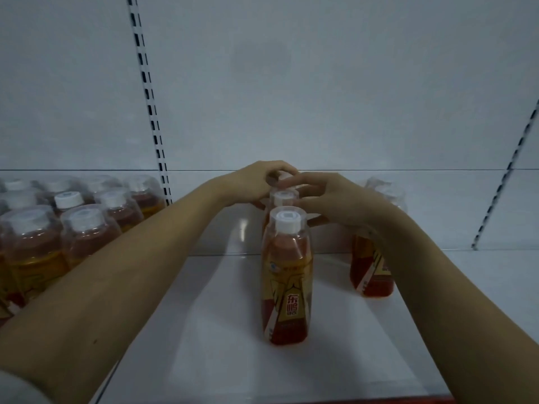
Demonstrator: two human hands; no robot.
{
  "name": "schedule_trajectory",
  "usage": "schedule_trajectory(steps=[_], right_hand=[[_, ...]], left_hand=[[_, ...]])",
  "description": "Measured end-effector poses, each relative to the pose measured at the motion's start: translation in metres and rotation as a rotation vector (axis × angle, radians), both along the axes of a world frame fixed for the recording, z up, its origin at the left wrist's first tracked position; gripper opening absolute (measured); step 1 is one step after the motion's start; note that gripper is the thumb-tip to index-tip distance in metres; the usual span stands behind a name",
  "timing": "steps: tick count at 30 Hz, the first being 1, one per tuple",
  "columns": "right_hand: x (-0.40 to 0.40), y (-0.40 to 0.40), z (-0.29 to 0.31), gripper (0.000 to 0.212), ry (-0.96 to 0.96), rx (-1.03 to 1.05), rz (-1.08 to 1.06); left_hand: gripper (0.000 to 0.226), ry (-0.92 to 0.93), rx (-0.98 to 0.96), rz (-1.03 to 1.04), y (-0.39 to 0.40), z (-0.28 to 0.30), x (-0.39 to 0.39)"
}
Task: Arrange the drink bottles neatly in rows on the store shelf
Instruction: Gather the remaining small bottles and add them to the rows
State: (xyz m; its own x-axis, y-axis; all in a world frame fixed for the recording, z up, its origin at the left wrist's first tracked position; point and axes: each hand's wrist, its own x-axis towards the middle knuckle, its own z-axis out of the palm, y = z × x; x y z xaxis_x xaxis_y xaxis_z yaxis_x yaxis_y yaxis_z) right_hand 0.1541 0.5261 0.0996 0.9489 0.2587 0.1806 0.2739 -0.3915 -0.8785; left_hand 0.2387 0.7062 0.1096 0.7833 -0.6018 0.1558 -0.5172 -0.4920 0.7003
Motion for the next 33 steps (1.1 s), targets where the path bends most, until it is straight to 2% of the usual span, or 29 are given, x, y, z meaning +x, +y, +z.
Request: schedule_trajectory(steps=[4, 8, 13, 18, 23, 27, 33], right_hand=[[0.003, -0.003, -0.005, 0.025, -0.005, 0.014, 0.025], [0.004, -0.004, -0.006, 0.024, -0.046, 0.013, 0.035], [0.002, -0.016, -0.008, 0.030, -0.049, 0.012, -0.006], [-0.007, -0.023, -0.009, 0.033, -0.045, -0.017, -0.023], [-0.012, -0.010, -0.015, 0.038, -0.112, -0.021, -0.088], [-0.013, 0.001, -0.018, 0.032, -0.225, -0.011, -0.166], [-0.006, 0.010, -0.011, 0.019, -0.197, 0.083, -0.246]], left_hand=[[0.054, 0.054, -0.018, -0.015, 0.000, 0.000, 0.003], [0.070, 0.111, 0.042, -0.091, -0.001, 0.005, -0.001], [0.046, 0.143, 0.132, -0.053, -0.011, 0.012, -0.002], [0.038, 0.048, 0.165, -0.016, -0.016, 0.012, -0.003], [0.037, -0.218, 0.233, 0.018, -0.017, 0.005, -0.004], [0.028, -0.193, 0.192, 0.069, 0.002, 0.009, -0.011], [0.032, -0.146, 0.244, 0.106, 0.057, 0.039, -0.017]])
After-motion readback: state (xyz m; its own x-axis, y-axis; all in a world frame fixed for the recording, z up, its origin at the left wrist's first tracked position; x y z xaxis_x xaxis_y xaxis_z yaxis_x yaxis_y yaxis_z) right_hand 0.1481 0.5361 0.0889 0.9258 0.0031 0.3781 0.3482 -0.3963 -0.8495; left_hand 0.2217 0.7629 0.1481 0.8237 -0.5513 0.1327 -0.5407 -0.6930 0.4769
